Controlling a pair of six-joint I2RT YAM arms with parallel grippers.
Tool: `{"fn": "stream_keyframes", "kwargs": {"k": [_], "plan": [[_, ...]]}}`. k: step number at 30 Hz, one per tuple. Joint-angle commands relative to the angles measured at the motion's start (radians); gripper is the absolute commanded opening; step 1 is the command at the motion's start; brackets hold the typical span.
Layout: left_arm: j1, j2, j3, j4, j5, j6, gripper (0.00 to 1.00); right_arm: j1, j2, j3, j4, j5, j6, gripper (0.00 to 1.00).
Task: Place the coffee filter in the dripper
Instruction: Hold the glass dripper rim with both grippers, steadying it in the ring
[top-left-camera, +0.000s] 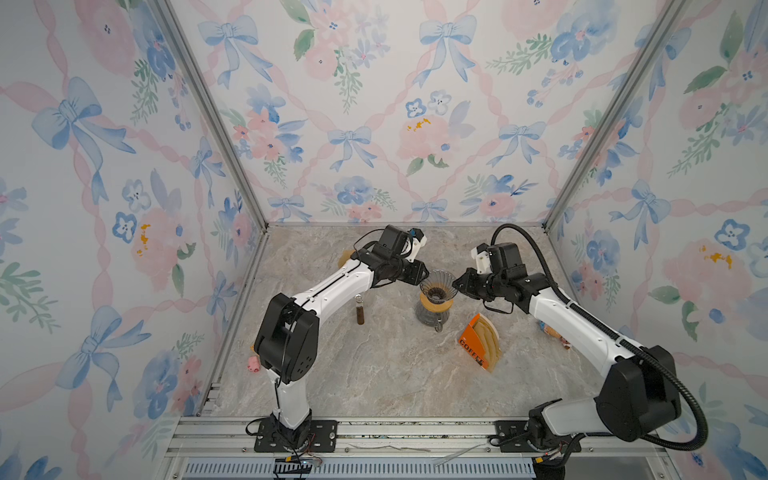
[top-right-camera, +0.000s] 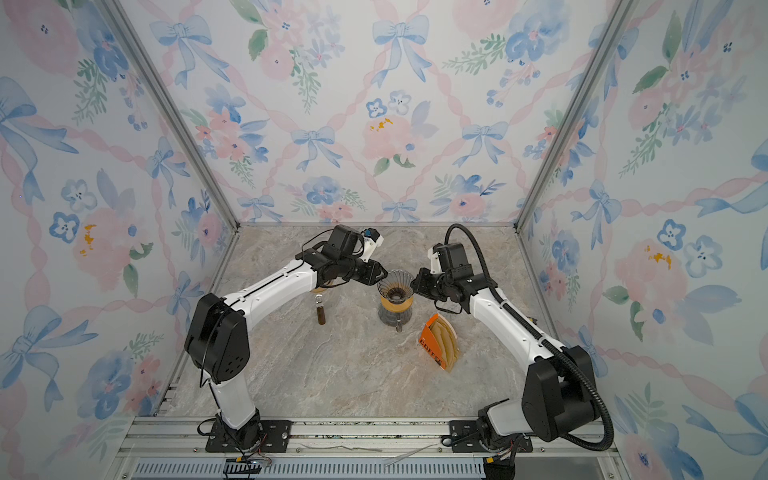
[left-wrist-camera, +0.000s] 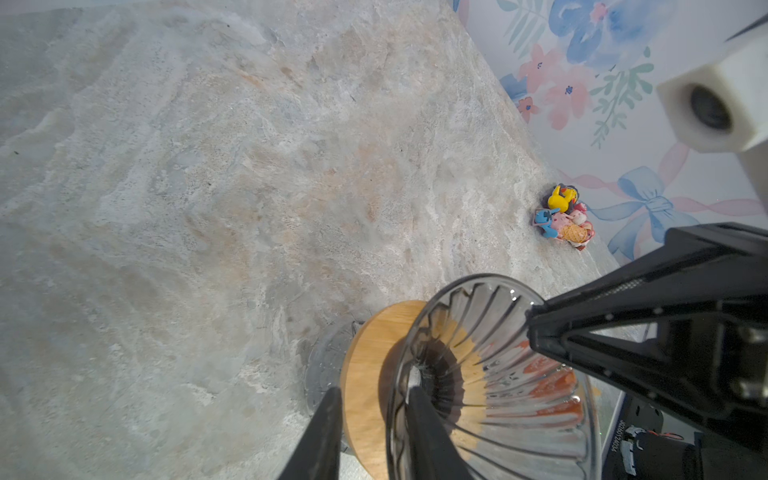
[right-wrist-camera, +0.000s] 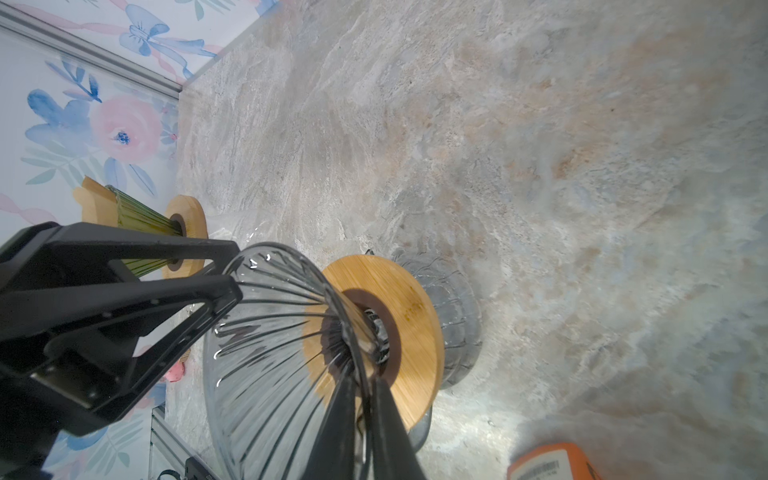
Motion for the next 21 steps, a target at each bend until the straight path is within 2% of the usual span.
{"fn": "stream_keyframes", "kwargs": {"k": [1, 21], "plan": [[0.006, 0.000, 0.004, -0.022, -0.007, 0.002, 0.30, 0.013, 0.013, 0.028, -0.026, 0.019, 0.004, 0.12], [0.005, -0.015, -0.007, -0.022, 0.010, 0.014, 0.27, 0.029, -0.005, 0.013, -0.041, 0.052, -0.013, 0.11]]}}
